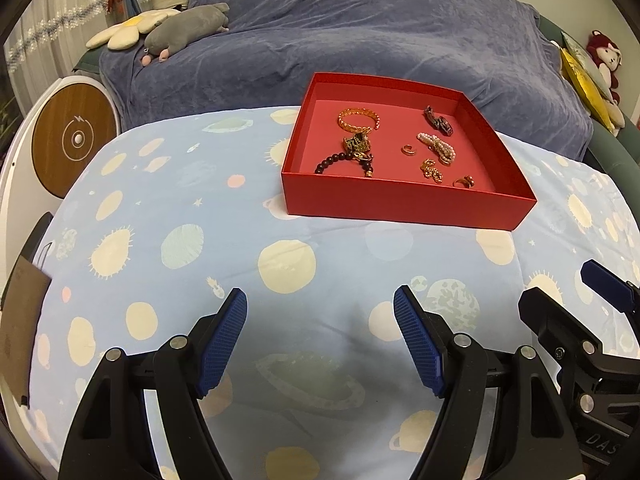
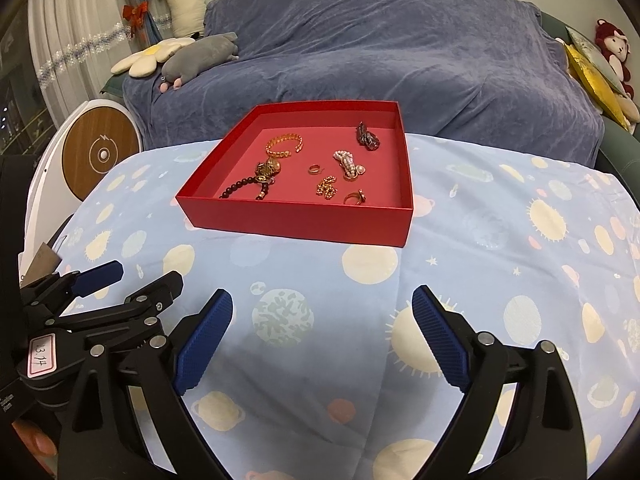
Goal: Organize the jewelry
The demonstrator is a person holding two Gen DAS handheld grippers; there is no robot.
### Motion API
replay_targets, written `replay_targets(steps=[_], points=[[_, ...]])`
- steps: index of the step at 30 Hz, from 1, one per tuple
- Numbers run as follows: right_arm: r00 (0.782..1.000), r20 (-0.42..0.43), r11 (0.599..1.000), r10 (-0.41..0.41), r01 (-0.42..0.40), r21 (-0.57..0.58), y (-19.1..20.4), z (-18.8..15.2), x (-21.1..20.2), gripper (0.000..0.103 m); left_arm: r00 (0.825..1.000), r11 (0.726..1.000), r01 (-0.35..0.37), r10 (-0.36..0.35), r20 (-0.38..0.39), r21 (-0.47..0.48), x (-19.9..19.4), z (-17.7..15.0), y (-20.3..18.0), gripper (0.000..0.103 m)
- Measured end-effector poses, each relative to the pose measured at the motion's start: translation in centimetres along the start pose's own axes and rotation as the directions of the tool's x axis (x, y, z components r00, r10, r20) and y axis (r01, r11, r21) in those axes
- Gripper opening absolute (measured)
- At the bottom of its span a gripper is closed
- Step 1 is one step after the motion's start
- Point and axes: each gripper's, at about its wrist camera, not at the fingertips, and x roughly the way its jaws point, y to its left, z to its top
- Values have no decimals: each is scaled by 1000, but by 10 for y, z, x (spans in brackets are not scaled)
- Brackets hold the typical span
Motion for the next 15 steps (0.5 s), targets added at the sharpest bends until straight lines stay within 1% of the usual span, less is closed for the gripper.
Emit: replay_targets(steps=[15], points=[[1000, 13, 1000, -15, 15, -11, 3, 0, -2, 89, 1000, 1000, 0, 0, 2, -22, -1, -3, 3, 73]])
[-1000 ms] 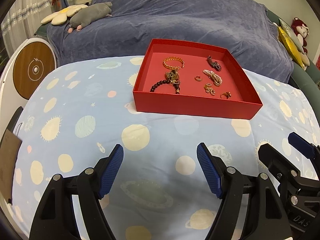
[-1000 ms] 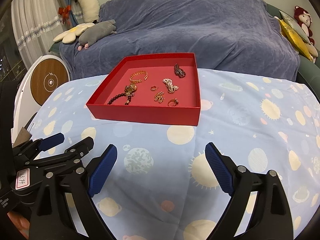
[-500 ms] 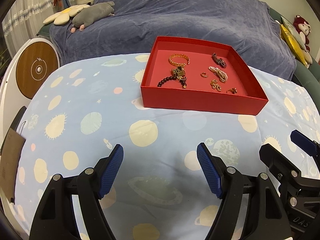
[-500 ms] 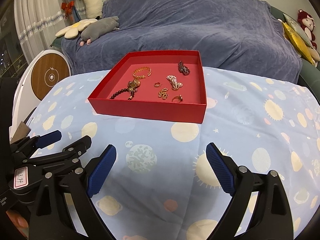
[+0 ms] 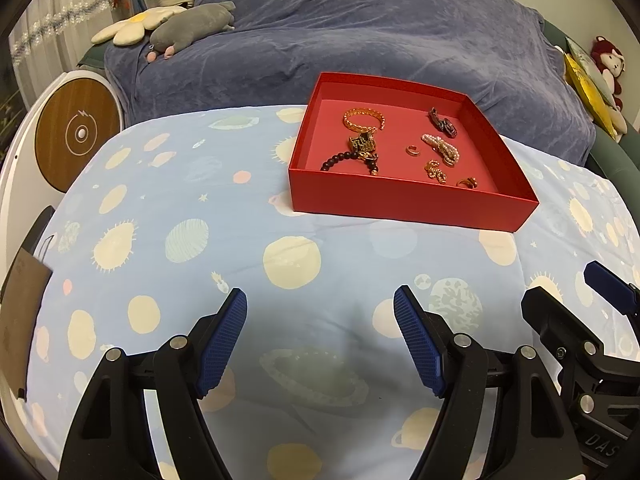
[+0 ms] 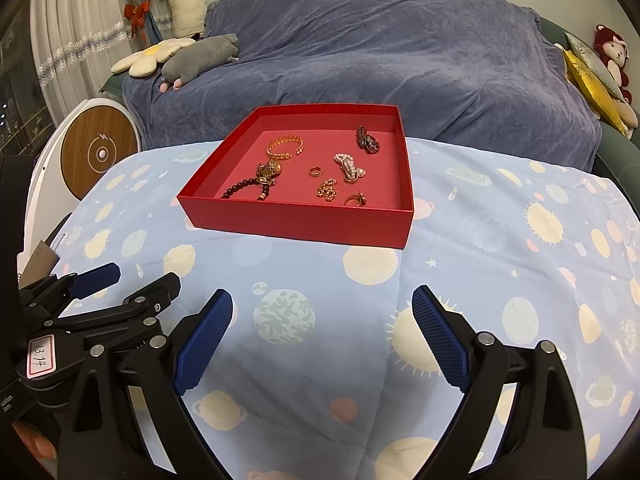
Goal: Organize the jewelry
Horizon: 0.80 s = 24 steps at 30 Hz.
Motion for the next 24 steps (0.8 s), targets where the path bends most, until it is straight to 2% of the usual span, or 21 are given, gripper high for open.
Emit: replay_targets(steps=[24], points=[[1000, 12, 1000, -13, 13, -3, 0, 0, -3, 90, 1000, 1000, -15, 15, -4, -9, -2, -2, -1, 73]])
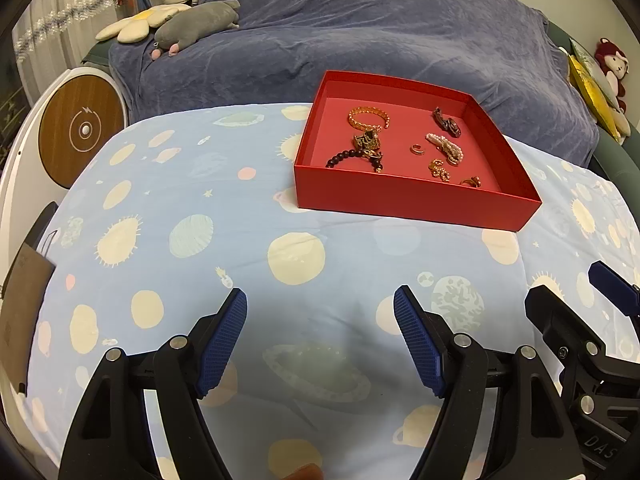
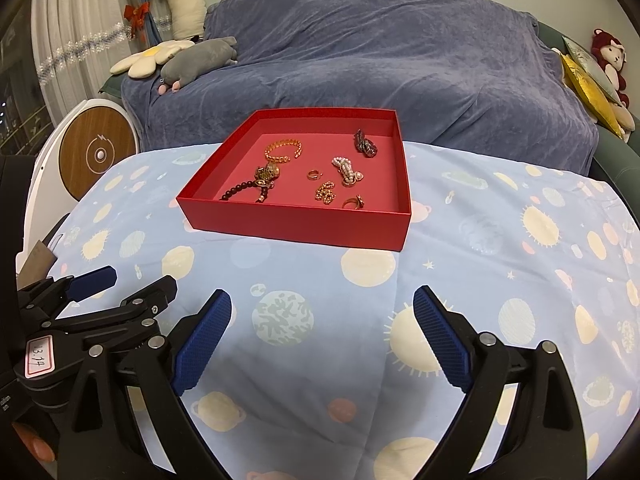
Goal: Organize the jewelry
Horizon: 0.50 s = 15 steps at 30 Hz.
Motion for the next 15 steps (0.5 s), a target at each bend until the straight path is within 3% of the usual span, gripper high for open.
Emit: replay_targets(steps=[15], points=[[1000, 3, 1000, -3, 3, 0, 0, -1, 1, 90, 1000, 1000, -8, 8, 9, 0, -1, 0, 1, 73]])
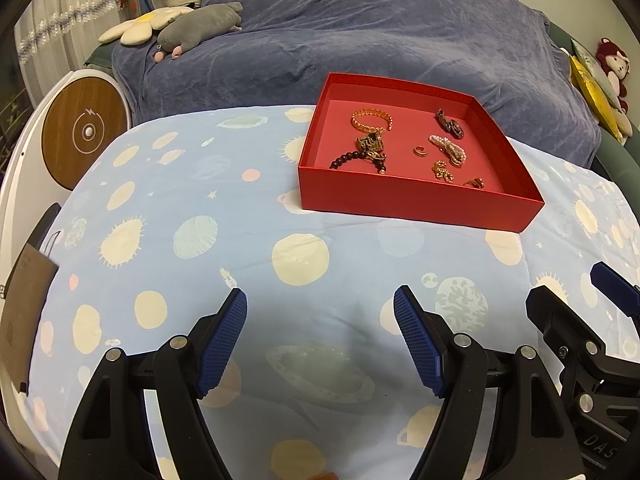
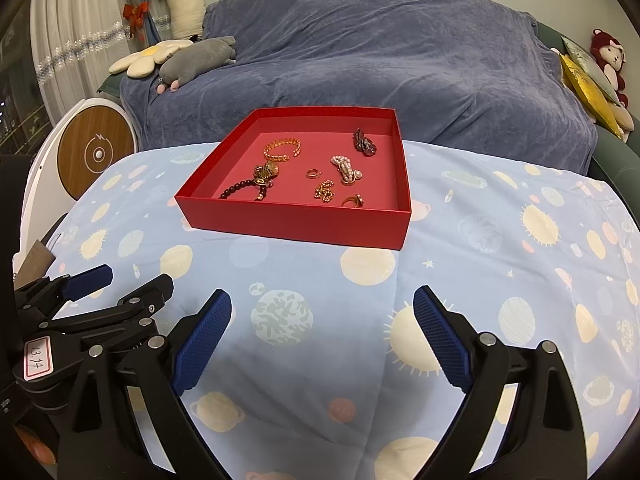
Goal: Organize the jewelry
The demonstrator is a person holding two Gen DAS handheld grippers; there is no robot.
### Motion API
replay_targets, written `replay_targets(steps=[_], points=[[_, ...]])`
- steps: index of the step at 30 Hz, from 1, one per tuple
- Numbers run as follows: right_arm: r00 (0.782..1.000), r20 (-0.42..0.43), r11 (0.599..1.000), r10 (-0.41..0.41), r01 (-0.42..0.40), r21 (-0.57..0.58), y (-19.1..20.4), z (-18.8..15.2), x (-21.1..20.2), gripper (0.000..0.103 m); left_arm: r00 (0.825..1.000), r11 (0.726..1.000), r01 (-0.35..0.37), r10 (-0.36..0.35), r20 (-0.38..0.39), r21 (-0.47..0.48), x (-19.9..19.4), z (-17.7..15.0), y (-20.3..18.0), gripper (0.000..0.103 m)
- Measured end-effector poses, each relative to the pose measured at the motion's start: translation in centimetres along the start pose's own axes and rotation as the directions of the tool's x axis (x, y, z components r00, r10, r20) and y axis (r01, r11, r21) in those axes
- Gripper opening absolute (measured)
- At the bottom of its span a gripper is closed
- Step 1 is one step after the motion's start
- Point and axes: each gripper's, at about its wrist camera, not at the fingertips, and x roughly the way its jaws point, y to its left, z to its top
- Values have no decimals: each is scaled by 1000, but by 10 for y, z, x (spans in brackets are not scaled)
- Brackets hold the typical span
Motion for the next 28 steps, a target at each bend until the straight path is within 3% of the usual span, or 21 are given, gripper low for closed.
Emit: replay_targets(steps=[28], points=[[1000, -6, 1000, -4, 4, -2, 4, -4, 2, 90, 1000, 1000, -5, 5, -13, -19, 2, -2, 2, 73]])
